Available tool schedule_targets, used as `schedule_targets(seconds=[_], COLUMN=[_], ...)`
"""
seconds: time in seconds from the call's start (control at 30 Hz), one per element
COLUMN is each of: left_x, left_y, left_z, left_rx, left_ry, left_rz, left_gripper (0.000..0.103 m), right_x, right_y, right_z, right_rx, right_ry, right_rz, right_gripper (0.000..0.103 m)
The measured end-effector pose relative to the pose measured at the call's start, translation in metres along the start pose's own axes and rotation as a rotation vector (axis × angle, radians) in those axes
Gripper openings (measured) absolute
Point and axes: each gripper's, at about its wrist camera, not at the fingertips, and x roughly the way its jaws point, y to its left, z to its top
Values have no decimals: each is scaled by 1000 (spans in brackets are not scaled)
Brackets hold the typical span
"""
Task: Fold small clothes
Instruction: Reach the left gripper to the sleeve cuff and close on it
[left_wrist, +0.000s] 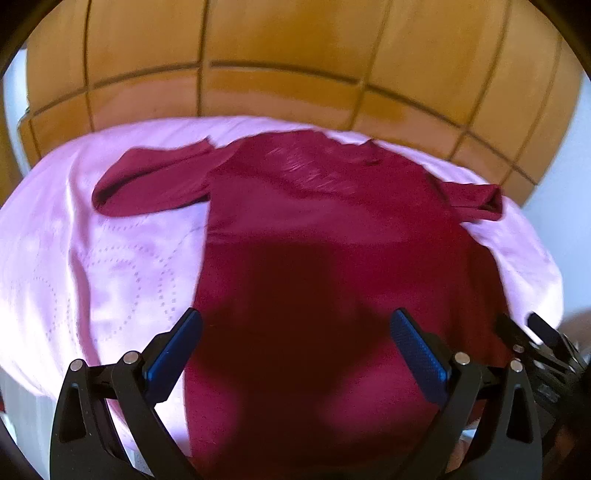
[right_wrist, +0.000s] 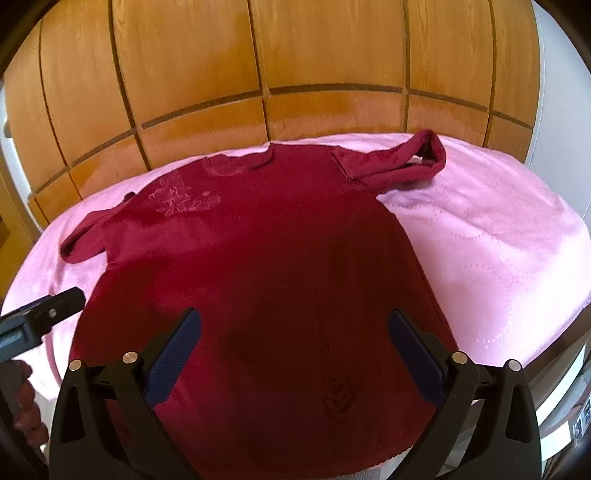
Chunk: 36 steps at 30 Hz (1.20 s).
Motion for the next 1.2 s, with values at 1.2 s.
schedule_targets(seconds=[1.2], left_x=[114], left_y=[154], left_z=[132], left_rx=[72], left_ry=[-102], left_rz=[308], left_gripper=[100], right_x=[98], right_y=[3], right_z=[16], right_rx=[59], right_ry=[95], right_rz=[127], right_gripper=[100])
